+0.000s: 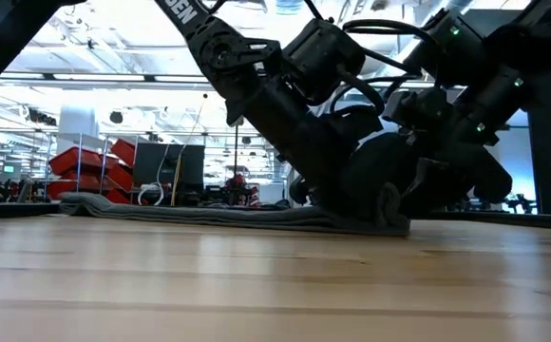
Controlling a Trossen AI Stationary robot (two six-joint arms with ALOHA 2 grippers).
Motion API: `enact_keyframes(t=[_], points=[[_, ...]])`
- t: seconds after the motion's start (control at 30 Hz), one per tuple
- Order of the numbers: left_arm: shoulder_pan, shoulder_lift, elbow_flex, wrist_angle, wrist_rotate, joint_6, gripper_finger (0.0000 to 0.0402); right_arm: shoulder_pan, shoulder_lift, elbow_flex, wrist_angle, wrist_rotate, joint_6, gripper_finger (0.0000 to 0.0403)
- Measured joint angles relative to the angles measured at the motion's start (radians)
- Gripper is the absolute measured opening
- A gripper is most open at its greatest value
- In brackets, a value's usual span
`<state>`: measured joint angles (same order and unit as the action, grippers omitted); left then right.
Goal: Roll towel
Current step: Roll the gray towel
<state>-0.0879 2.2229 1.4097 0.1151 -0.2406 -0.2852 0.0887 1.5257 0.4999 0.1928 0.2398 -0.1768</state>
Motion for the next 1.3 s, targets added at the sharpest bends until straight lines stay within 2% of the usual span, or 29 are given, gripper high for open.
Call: enact_keyframes(t=[0.27, 0.57, 1.03, 1.3], points=[[0.0, -0.055, 0.003, -0.075, 0.003, -0.013, 0.0006, -0.021, 0.001, 0.0, -0.001, -0.002, 0.011, 0.0255], [-0.004, -0.113, 0.007, -0.068, 0.018, 0.027, 0.0006, -0.047, 0.002, 0.0, 0.023, 0.014, 0.017, 0.0255], [-0.007, -0.115, 0.008, -0.274, -0.017, 0.027, 0.0006, -0.043, -0.027, -0.001, -0.013, 0.013, 0.033, 0.0255], [-0.003, -0.114, 0.006, -0.285, -0.053, 0.08, 0.0006, -0.013, -0.095, -0.001, -0.086, 0.013, 0.084, 0.0255]])
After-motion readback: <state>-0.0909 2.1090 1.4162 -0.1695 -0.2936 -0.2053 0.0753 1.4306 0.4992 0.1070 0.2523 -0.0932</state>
